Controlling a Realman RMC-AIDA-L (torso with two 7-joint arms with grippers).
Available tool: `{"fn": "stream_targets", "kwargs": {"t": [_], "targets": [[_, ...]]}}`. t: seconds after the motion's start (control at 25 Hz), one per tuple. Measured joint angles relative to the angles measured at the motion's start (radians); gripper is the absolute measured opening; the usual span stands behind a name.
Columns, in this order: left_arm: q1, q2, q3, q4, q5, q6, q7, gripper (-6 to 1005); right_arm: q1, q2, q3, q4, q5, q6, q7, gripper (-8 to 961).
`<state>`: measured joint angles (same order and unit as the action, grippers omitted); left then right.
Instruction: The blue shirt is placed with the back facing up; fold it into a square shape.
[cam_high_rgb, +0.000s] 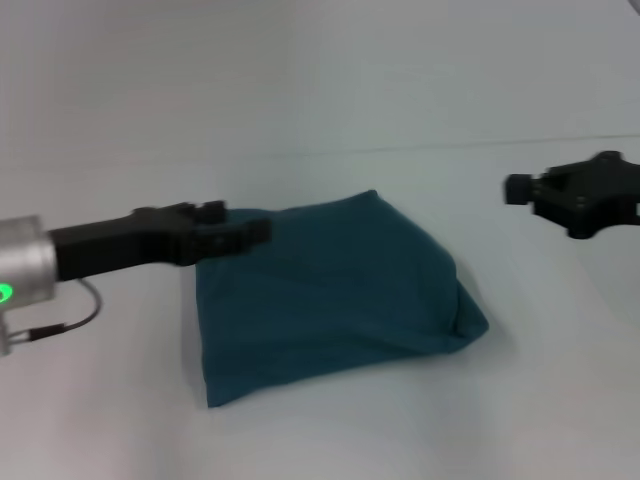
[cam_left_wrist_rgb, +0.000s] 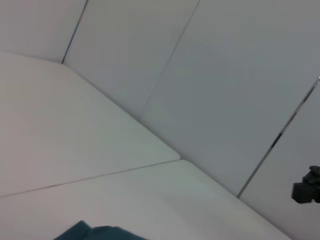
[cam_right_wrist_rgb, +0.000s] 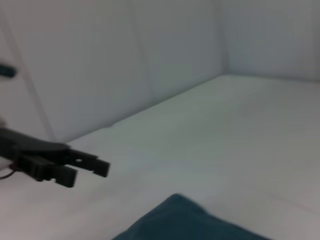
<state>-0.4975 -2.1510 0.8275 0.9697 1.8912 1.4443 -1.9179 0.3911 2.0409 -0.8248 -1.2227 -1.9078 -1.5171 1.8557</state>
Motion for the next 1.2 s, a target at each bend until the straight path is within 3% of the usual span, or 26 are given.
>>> {"fn": "stream_targets", "kwargs": {"t": [0.16, 0.36, 0.6, 0.84, 1.2], "targets": [[0.064, 0.0, -0.031, -0.001, -0.001, 0.025, 0.048, 949, 0.105, 0.045, -0.092, -0.101, -0.18, -0.065, 0.106, -1], [0.125, 0.0, -0.106, -0.004, 0.002, 0.104, 0.108, 949, 0.295, 0.052, -0.254, -0.062, -0.389, -0.071, 0.295, -1], [0.151, -0.001, -0.18, -0.017, 0.009, 0.181, 0.158, 949, 0.479, 0.059, -0.459, 0.12, -0.485, 0.014, 0.443, -1], [0.154, -0.001, -0.183, -0.02, 0.011, 0.19, 0.159, 948, 0.565, 0.059, -0.63, 0.352, -0.519, 0.2, 0.537, -2], [0.143, -0.001, -0.182, -0.028, 0.011, 0.178, 0.156, 948, 0.578, 0.053, -0.642, 0.477, -0.58, 0.347, 0.603, -2]]}}
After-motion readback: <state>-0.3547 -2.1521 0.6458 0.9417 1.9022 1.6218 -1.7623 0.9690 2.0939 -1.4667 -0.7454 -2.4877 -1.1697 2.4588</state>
